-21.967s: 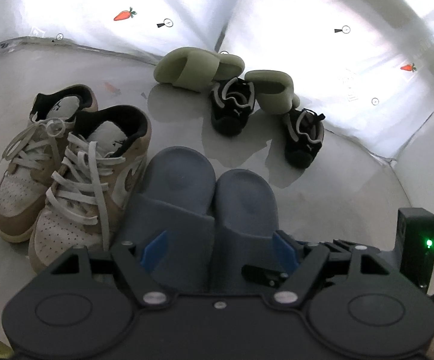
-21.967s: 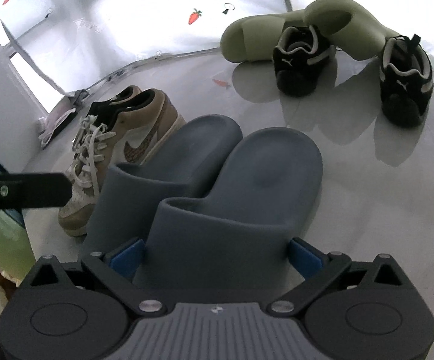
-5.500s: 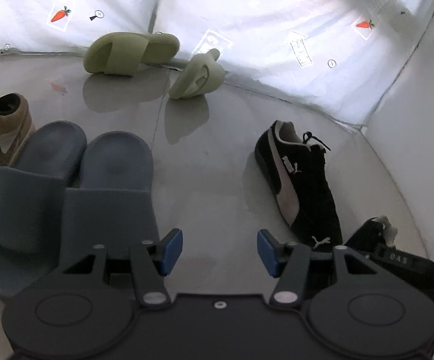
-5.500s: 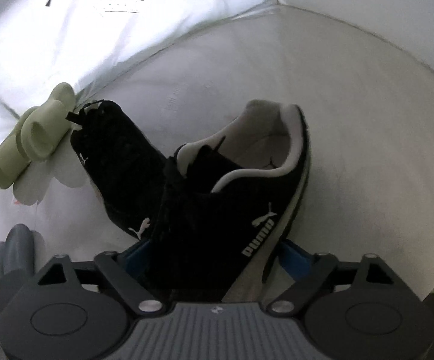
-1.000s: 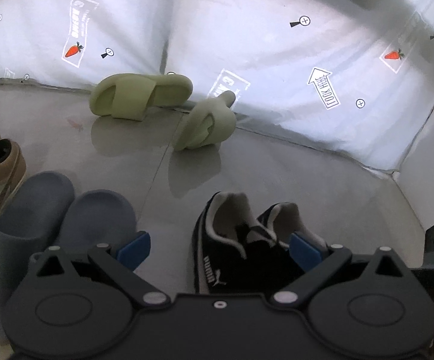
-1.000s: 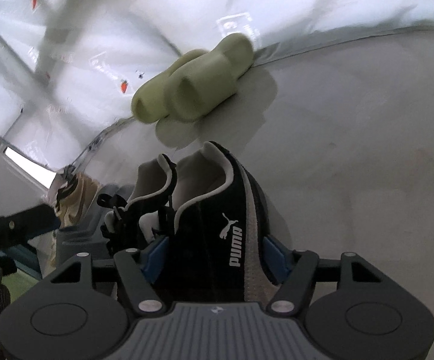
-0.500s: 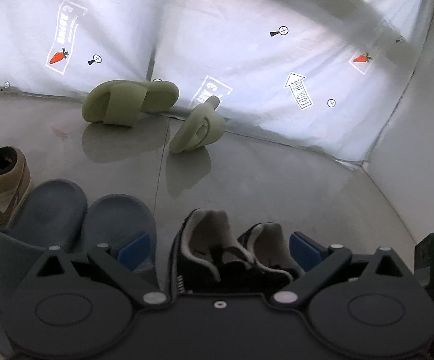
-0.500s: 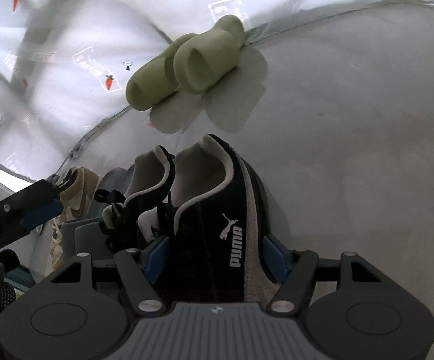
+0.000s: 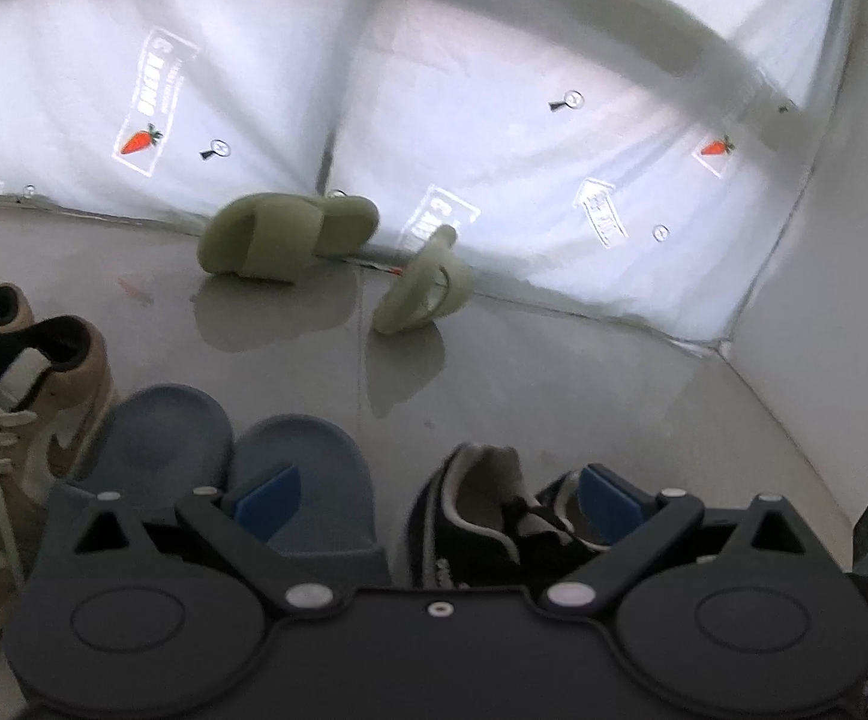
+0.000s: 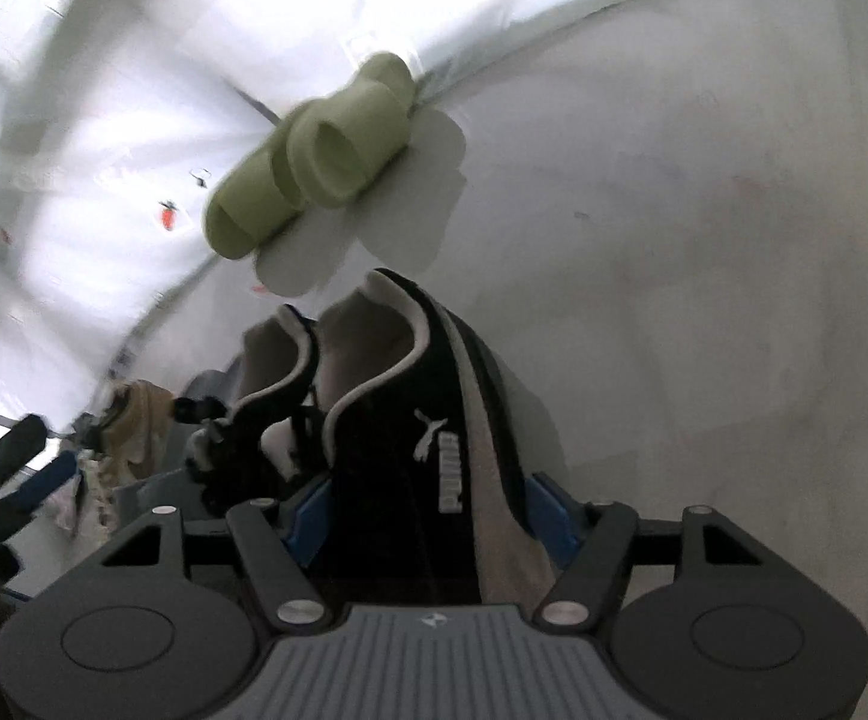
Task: Organize scattered shoes
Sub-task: 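Hold the black sneakers together with the right tool, then open and withdraw, then grasp an olive slide by the wall with the left tool, then lift the olive slide with the left tool and lower it onto its mate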
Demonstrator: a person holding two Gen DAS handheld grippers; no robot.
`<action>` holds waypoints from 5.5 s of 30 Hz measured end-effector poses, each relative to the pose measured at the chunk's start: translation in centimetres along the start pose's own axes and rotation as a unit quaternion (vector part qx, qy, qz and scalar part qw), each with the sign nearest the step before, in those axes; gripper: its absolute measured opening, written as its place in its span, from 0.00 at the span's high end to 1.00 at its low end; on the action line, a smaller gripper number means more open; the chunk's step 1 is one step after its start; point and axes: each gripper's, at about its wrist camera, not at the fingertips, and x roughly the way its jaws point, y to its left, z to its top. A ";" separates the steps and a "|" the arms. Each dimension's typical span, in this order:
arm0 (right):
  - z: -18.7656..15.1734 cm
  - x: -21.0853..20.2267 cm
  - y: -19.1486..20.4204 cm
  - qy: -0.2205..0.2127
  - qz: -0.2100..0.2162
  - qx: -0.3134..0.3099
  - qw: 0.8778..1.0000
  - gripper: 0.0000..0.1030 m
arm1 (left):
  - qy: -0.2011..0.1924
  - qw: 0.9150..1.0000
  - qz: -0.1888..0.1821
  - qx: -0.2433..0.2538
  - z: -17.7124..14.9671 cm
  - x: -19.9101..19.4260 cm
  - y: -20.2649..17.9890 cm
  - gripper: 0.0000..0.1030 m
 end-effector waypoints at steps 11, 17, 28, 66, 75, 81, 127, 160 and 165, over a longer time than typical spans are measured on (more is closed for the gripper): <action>2.1 0.9 0.4 -0.035 -0.027 0.011 0.999 0.45 | -0.018 1.000 0.007 -0.012 0.8 0.1 0.8 0.03; 2.5 1.7 2.1 -0.021 -0.031 -0.039 0.999 0.45 | -0.007 1.000 -0.006 -0.012 0.7 1.2 0.6 0.03; 4.0 -2.5 0.8 -0.044 -0.043 -0.037 0.997 0.16 | 0.031 0.999 -0.040 -0.009 1.4 5.1 -1.6 0.03; 13.1 4.5 -0.6 -0.043 -0.045 -0.031 0.998 0.13 | 0.107 0.970 -0.060 -0.209 9.1 28.4 2.8 0.77; 12.1 2.9 -0.7 -0.056 -0.044 -0.023 0.997 0.13 | 0.132 0.946 -0.058 -0.290 5.8 26.3 3.6 0.78; 11.1 1.9 -0.9 -0.059 -0.046 -0.006 0.997 0.13 | 0.090 0.967 -0.020 -0.236 8.3 24.3 3.8 0.60; 14.5 7.9 1.8 -0.046 -0.026 -0.019 0.998 0.12 | -0.013 0.922 0.006 -0.386 10.1 28.5 13.0 0.79; 11.8 6.5 5.2 -0.045 -0.038 -0.092 0.994 0.12 | 0.057 0.909 -0.030 -0.412 5.2 23.9 9.8 0.64; 11.7 7.2 6.0 -0.036 -0.035 -0.108 0.993 0.12 | 0.041 0.892 -0.060 -0.446 4.4 26.4 10.1 0.59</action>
